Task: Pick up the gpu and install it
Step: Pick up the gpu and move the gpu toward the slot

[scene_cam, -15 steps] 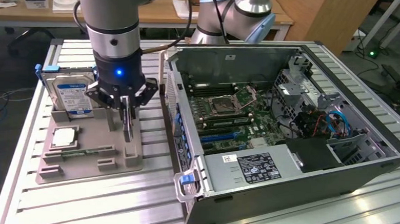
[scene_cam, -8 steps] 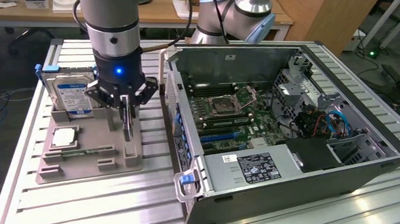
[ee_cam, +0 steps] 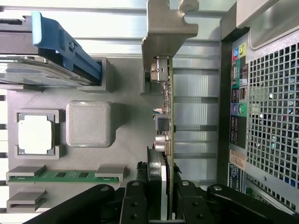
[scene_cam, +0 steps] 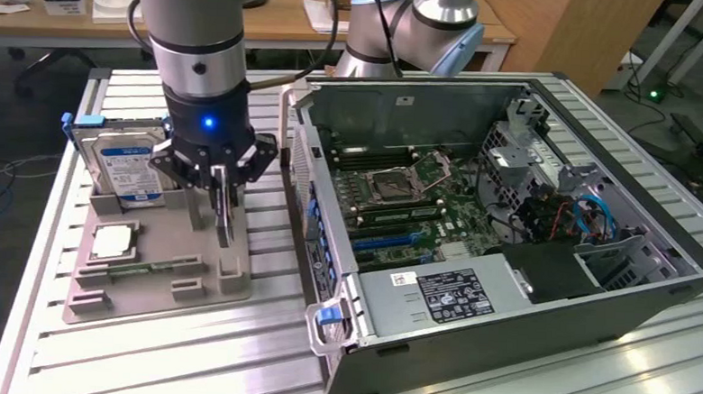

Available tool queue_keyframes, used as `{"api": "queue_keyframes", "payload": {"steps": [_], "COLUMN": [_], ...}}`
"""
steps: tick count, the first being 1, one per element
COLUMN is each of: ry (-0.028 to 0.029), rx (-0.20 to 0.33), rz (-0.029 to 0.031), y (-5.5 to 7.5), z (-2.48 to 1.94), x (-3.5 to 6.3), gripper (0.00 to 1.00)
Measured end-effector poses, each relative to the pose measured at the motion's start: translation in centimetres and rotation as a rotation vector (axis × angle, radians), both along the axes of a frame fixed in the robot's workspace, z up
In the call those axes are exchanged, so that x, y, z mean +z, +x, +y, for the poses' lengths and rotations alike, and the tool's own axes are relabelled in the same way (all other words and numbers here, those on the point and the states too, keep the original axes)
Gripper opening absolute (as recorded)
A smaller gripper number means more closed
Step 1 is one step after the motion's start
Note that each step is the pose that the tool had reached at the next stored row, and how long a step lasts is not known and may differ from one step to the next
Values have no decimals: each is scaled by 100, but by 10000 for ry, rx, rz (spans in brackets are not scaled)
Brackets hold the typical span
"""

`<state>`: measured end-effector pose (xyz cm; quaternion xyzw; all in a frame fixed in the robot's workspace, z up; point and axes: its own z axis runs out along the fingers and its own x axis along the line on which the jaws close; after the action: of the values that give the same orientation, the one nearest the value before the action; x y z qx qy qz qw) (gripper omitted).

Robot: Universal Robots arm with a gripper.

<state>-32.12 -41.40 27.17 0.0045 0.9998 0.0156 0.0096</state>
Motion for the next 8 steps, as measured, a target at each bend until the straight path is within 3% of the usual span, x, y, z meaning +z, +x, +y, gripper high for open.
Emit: {"api": "queue_keyframes", "payload": {"steps": [8], "ry": [0], "rx": [0], "rz": [0], "y": [0], "z": [0], "x": [50], "gripper": [28]}}
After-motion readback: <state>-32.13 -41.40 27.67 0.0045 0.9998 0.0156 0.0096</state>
